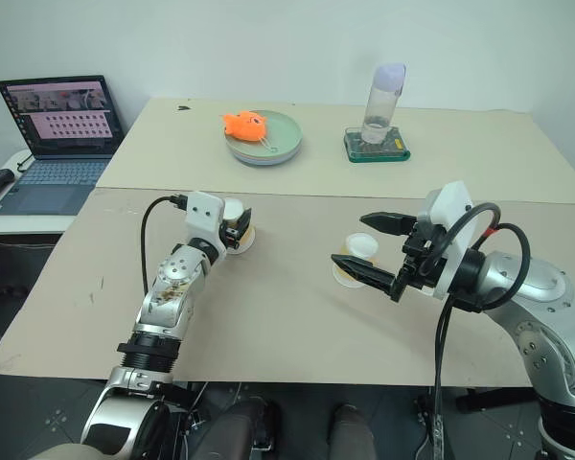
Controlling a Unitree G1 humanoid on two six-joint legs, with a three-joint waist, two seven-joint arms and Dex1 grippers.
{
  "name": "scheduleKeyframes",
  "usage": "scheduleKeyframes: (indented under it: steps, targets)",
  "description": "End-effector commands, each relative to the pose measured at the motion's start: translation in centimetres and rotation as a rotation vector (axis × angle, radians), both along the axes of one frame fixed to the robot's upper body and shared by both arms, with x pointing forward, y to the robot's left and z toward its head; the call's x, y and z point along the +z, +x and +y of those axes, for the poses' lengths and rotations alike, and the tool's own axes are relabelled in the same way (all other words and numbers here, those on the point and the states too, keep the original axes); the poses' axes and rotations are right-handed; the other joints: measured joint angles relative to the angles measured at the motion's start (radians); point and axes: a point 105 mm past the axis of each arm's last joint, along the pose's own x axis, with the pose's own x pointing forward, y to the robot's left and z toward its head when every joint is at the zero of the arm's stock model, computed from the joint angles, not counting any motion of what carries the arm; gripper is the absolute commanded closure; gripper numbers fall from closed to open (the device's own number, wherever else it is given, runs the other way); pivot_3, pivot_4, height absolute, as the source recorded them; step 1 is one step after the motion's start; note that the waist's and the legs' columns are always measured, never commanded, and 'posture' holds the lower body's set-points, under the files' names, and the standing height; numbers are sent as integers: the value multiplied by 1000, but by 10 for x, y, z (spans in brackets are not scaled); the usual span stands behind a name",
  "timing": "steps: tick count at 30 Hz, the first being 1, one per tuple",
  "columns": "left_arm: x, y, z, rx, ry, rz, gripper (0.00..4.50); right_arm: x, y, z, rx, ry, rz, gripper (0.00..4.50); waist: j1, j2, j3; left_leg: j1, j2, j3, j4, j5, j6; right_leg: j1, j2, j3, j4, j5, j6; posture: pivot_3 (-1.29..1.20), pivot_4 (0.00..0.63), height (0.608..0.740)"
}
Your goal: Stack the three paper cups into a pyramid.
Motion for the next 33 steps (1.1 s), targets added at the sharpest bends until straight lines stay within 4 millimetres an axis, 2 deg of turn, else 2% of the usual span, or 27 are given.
scheduleKeyframes:
  steps: [1, 4, 7, 10, 13, 15, 20, 25, 33]
  targets:
    - [21, 0, -1, -22, -11, -76, 2100, 11, -4, -2, -7, -6, -58, 0, 0, 0, 0, 0, 0, 0, 0, 0, 0, 0, 0, 0, 0, 0, 0, 0, 150, 740]
    - [50, -4, -10, -157, -54, -146, 2100, 12, -3, -6, -26, -7, -61, 0, 0, 0, 0, 0, 0, 0, 0, 0, 0, 0, 0, 0, 0, 0, 0, 0, 150, 740]
    - [77, -18, -28, -413, -63, -173, 2100, 9, -1, -14, -59, -16, -54, 0, 1, 0, 0, -1, 0, 0, 0, 0, 0, -1, 0, 0, 0, 0, 0, 0, 150, 740]
    - [86, -26, -34, -536, -66, -160, 2100, 8, 1, -17, -75, -22, -51, 0, -1, 0, 0, -1, 0, 0, 1, 0, 0, -1, 0, 0, 0, 0, 0, 0, 150, 740]
    - [92, -51, -49, -888, -130, -23, 2100, 7, 3, -23, -106, -21, -50, 0, -6, 0, 0, -1, 0, 0, 0, 1, 2, -1, 1, 0, 0, 0, 0, 0, 150, 740]
    - [82, -60, -53, -1020, -78, 36, 2100, 7, 3, -25, -117, -23, -47, 0, -9, 0, 0, -1, 0, 0, 1, 4, 6, -1, 2, 0, 1, 0, 0, 0, 150, 740]
    - [43, -52, -62, -1095, 45, 148, 2100, 7, 0, -29, -138, -20, -46, 0, -6, 0, 0, 0, 0, 0, 1, 4, 7, 0, 2, 0, 0, 0, 0, 0, 150, 740]
    - [27, -41, -79, -1110, 87, 169, 2100, 9, -5, -33, -155, -17, -56, 0, 2, 0, 0, -1, 0, 0, 1, 4, 8, 0, 1, 0, -1, 0, 0, 0, 150, 740]
    - [10, -39, -109, -1179, 155, 159, 2100, 12, -10, -36, -185, -8, -70, 0, 0, 0, 0, -1, 0, 0, 1, 4, 8, 0, 0, 0, -1, 0, 0, 0, 150, 740]
